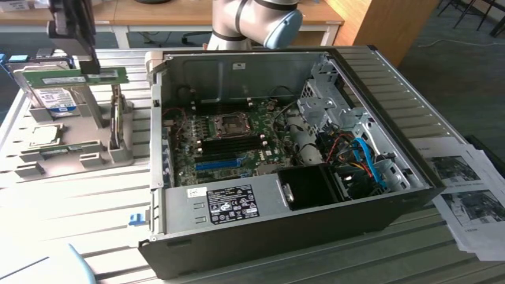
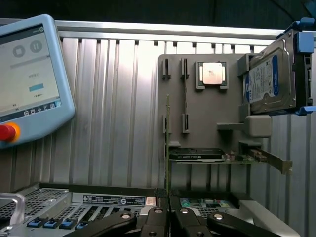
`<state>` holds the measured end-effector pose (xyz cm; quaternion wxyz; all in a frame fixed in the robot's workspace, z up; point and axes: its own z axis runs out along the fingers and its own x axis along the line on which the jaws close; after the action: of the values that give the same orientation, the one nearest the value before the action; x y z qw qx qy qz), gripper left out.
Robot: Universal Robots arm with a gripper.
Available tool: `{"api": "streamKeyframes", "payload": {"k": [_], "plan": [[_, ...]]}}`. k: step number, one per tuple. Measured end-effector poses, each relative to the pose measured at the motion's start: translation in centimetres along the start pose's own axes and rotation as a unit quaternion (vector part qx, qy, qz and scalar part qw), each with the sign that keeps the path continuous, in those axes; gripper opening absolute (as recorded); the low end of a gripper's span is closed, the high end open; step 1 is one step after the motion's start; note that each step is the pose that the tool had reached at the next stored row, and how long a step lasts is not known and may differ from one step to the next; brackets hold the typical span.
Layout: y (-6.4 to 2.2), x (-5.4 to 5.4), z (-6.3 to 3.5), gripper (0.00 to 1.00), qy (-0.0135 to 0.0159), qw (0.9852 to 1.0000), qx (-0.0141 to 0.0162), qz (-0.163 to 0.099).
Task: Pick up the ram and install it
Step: 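Pick up the ram and move it above insertion slot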
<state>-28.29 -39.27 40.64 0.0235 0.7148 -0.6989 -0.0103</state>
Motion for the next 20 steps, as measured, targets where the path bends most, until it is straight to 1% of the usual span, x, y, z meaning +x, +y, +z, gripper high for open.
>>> {"api": "streamKeyframes", "payload": {"k": [7,20], "plan": [[-1.73,0.0,-0.09,0.11,0.0,1.0,-0.0001,0.0],[-5.44,0.1,-0.26,0.11,-0.0001,1.0,-0.0001,0.0]]}}
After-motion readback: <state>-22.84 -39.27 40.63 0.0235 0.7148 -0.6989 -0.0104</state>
